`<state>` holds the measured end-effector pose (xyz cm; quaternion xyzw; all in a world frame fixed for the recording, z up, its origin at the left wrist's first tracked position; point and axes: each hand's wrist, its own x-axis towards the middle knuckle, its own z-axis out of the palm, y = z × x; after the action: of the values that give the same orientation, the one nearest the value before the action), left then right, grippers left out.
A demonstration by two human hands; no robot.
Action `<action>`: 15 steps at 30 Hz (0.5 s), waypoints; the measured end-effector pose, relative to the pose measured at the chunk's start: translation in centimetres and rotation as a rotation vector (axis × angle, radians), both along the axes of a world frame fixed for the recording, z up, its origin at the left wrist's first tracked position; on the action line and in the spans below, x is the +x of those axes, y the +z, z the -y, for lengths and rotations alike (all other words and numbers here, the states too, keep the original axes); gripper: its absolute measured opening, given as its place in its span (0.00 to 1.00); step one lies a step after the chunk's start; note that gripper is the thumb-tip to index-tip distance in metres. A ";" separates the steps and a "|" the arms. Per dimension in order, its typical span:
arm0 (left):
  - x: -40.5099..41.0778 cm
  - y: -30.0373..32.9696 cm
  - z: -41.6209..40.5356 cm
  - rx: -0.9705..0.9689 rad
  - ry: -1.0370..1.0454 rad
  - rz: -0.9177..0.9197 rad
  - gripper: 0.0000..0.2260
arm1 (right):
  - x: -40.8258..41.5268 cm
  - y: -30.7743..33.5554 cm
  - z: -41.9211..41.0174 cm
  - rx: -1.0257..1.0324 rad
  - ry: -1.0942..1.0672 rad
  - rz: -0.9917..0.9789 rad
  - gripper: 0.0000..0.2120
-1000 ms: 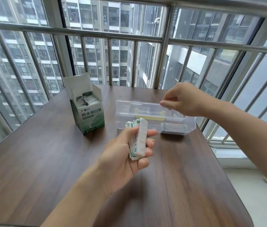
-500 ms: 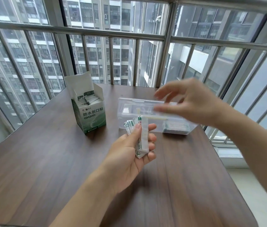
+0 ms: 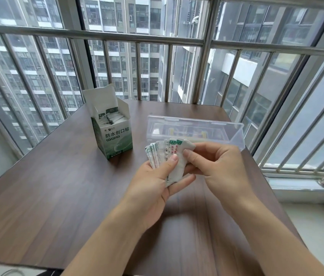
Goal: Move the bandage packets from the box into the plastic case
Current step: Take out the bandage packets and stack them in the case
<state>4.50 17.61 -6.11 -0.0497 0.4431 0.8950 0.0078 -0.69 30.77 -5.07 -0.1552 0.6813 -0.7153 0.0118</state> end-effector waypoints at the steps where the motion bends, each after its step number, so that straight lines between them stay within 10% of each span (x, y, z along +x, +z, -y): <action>1: 0.0 -0.1 -0.1 0.001 0.018 0.009 0.11 | 0.1 -0.1 0.2 -0.004 -0.047 -0.003 0.02; 7: -0.3 -0.5 -0.3 0.070 0.139 0.081 0.09 | 0.3 0.4 -0.8 0.093 -0.324 -0.111 0.11; 12: -0.4 -0.7 -0.6 0.053 0.157 0.089 0.10 | 1.1 1.2 0.0 0.759 -0.402 -0.635 0.12; 15: -0.1 -0.5 -1.3 0.007 0.110 0.056 0.09 | 0.8 0.6 1.7 0.686 -0.275 -0.536 0.11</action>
<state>4.35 18.93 -6.60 -0.0991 0.4364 0.8938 -0.0287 0.13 29.05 -4.49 -0.2301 0.8721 -0.3779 -0.2092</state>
